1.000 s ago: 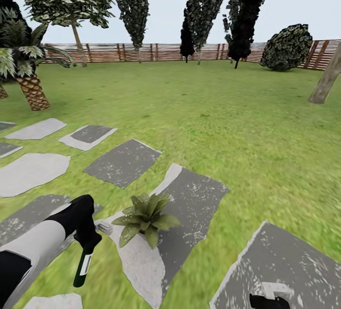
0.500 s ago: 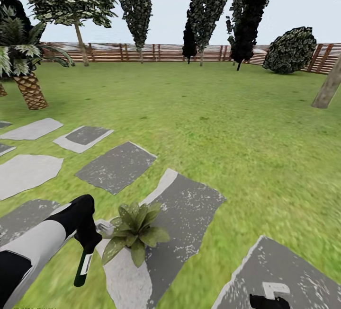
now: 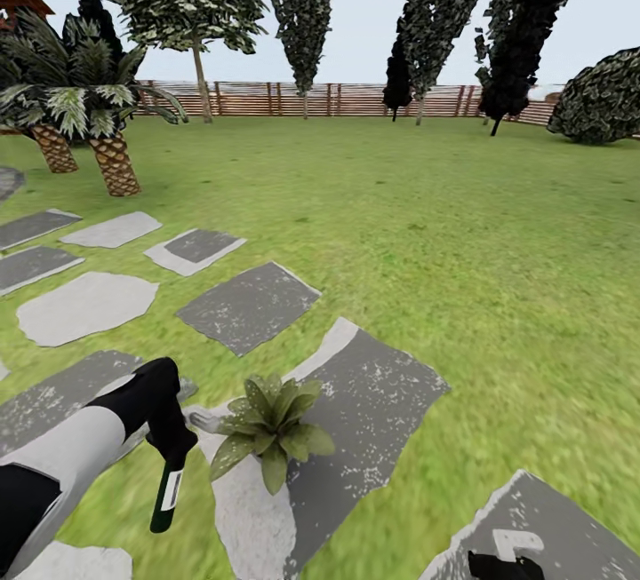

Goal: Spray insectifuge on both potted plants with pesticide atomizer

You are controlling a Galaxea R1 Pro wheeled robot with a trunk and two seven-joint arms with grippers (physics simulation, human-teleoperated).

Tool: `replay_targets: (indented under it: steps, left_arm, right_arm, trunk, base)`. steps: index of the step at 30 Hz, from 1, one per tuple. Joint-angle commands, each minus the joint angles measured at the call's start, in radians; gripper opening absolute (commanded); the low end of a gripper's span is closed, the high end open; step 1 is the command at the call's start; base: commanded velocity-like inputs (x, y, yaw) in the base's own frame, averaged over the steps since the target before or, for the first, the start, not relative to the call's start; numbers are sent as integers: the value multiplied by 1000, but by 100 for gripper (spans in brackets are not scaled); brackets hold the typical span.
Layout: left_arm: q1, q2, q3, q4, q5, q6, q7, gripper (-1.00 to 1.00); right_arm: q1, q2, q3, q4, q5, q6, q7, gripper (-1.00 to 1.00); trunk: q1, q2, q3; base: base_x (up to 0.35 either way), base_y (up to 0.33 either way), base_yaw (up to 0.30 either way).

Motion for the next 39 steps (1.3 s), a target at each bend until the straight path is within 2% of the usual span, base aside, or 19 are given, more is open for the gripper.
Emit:
replay_targets:
  steps: [1,6,20,39]
  left_arm:
    - [-1,0,-1,-2,-10,8,-11,-100]
    - [6,0,-2,-1,-10,9,-12,-100]
    - [11,3,2,-2,-13,13,-8,-100]
    - [16,13,7,0,-13,13,-2,-100]
  right_arm:
    - [0,0,9,0,-9,-3,-2,100]
    - [-1,-3,9,4,-8,-3,-2,100]
    - [0,-5,9,2,-8,-2,-2,100]
    - [-1,-1,10,0,-8,-3,-2,100]
  trunk:
    - [0,0,-1]
    - [0,0,-1]
    - [0,0,-1]
    - [0,0,-1]
  base:
    - [0,-1,269]
    - [0,-82,73]
    - [88,-267,5]
    - [32,-277,261]
